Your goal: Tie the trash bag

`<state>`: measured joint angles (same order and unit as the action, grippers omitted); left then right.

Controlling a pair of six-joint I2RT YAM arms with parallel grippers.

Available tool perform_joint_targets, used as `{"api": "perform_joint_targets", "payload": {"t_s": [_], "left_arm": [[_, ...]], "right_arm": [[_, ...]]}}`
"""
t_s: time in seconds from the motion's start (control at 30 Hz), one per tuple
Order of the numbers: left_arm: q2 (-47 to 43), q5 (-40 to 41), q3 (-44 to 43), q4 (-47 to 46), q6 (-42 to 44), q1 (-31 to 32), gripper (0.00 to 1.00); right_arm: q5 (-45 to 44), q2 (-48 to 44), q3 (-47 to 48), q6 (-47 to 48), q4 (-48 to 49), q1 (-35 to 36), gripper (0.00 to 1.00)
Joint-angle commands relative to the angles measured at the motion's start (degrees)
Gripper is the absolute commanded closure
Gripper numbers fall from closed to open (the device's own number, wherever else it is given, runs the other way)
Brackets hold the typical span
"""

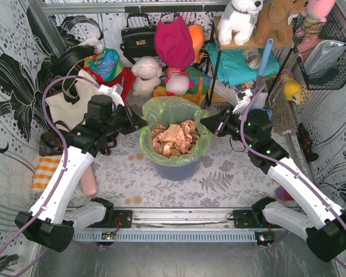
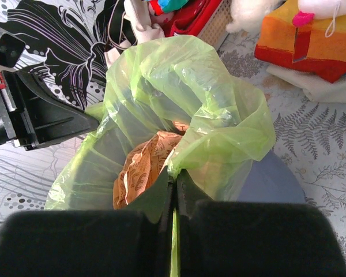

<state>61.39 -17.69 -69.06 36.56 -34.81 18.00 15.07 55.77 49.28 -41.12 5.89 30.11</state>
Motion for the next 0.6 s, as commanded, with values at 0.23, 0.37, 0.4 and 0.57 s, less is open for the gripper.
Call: {"api": "perform_joint_targets", "payload": {"t_s": [0.23, 0.37, 0.4, 0.57], "left_arm": [[-0.2, -3.0, -7.6, -2.5, 3.7, 0.0, 1.0], [-0.5, -7.0, -9.8, -4.4, 1.4, 0.0, 1.0], [-0.6, -7.9, -9.8, -5.1, 0.8, 0.0, 1.0], [-1.1, -8.2, -9.3, -5.3, 0.3, -0.1, 1.0]], "right_arm": [[3.6, -2.2, 2.1, -0.8, 8.3, 0.1, 1.0], [4.7, -2.5, 4.6, -1.6, 9.9, 0.1, 1.0], [4.9, -2.4, 4.9, -2.0, 10.4, 0.1, 1.0], [4.7, -2.1, 4.6, -2.9, 10.4, 0.1, 1.0]]}}
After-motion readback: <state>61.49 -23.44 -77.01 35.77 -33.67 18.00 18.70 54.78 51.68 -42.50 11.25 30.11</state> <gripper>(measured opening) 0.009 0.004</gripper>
